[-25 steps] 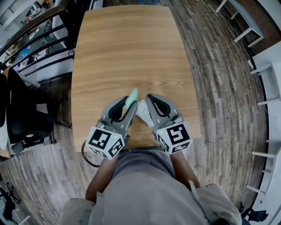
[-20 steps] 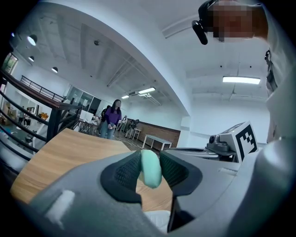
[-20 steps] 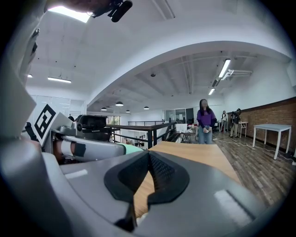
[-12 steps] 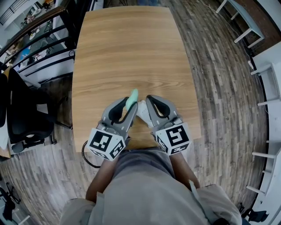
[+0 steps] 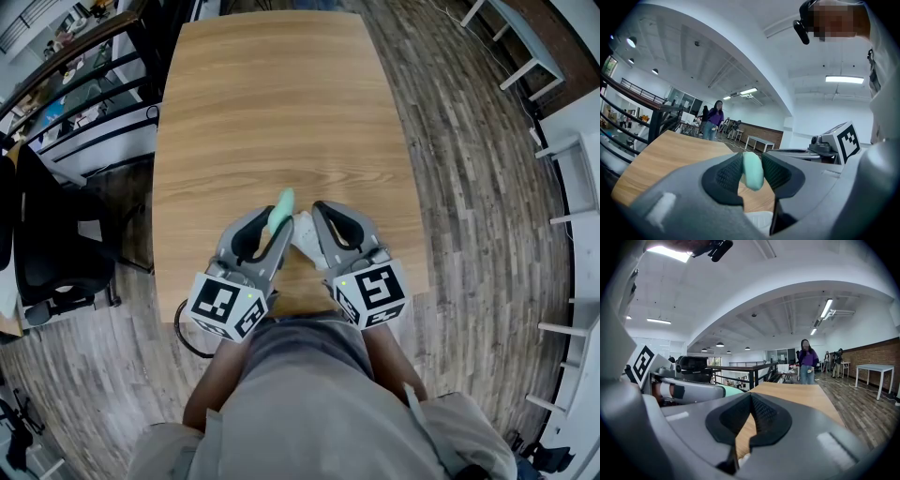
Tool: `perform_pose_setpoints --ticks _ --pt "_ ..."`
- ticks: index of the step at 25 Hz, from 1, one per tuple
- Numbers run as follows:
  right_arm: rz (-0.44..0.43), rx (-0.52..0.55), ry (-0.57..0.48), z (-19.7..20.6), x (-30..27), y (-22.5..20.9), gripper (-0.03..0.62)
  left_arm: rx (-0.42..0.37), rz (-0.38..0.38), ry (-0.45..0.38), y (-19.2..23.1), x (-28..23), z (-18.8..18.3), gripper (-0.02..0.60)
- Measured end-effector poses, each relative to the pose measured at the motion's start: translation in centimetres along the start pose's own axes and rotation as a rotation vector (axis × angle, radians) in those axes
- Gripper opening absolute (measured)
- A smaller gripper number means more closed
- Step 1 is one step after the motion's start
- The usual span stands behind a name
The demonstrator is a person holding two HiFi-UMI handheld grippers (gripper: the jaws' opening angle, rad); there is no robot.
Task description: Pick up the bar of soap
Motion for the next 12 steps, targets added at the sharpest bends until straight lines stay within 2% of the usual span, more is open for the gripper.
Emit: perform_pose_setpoints --ticks 12 --pt "0.001 0.003 -0.010 -0.27 0.03 -0.63 0.000 -0.014 -0.004 -0.002 -0.33 -0.51 -0.35 0.123"
Point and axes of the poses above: the fingertips, and each gripper's own axes: x backward along the fingers, y to its left, z out of its underside, the point moved 9 cm from there along x, backward along the fingers, and after that the axes turned 3 degrees about x, right-handed, at the moved point
